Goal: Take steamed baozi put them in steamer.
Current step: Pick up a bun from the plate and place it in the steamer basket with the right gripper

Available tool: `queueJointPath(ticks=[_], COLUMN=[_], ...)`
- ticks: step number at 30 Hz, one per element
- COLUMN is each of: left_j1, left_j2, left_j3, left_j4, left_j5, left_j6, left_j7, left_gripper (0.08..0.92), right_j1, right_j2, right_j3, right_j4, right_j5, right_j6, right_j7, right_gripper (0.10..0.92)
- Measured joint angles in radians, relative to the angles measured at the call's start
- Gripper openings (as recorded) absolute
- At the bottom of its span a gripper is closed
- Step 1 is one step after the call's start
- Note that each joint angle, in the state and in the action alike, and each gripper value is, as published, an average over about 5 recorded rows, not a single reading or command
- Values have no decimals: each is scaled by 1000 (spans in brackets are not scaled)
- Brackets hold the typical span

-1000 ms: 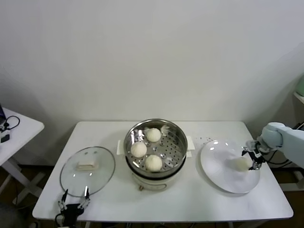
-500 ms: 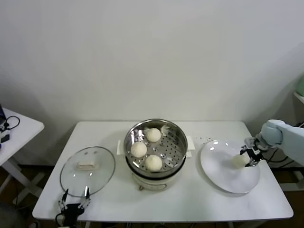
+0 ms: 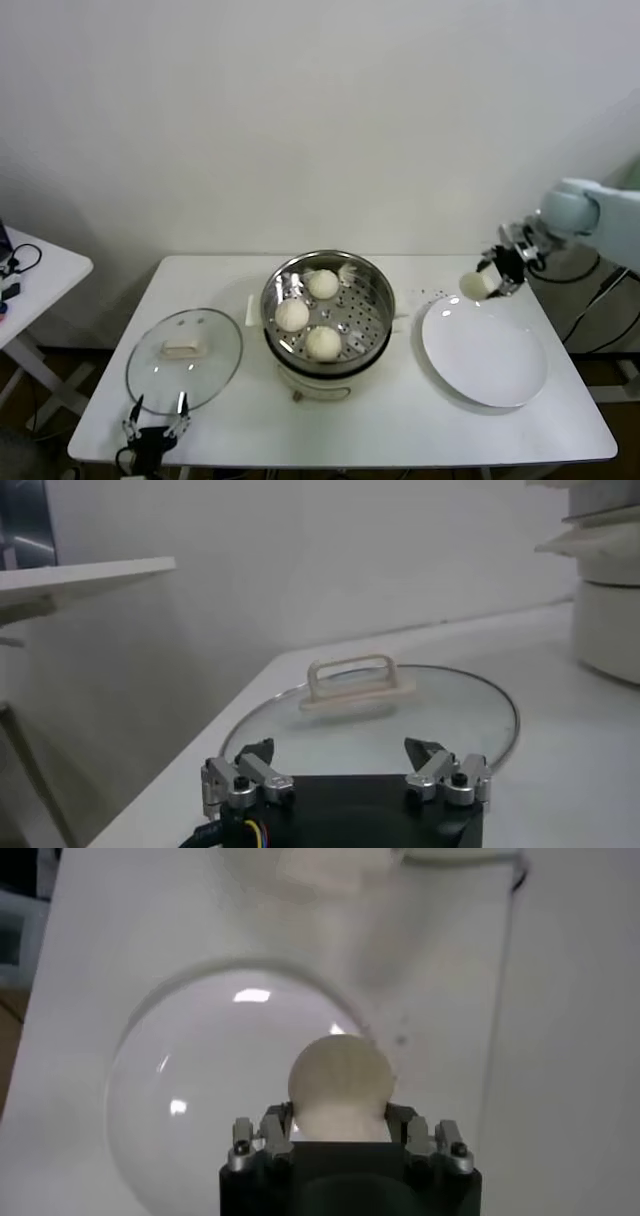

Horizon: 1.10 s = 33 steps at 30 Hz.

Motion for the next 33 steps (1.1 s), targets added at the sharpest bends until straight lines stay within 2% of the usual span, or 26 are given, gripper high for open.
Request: queueJointPath(ticks=[7, 14, 23, 33], left_j1=[2, 3, 3, -1], left_j2=[-1, -2, -1, -2], left_j3=[3, 0, -5, -7], left_j4=[-13, -19, -19, -6], left_j5=[-1, -5, -9, -10], left_j6=[1, 1, -2, -7], left_j7=[1, 2, 3, 0], left_gripper=[823, 823, 823, 823], right_j1=[147, 132, 10, -122], right_j2=[75, 139, 205, 255], right_j3=[-23, 28, 71, 118], right_j4=[149, 236, 258, 212], right_j5=[175, 254, 226, 150], right_j6=[-85, -167, -220, -245], right_j7=[28, 88, 153, 199], right_gripper=[628, 628, 630, 636])
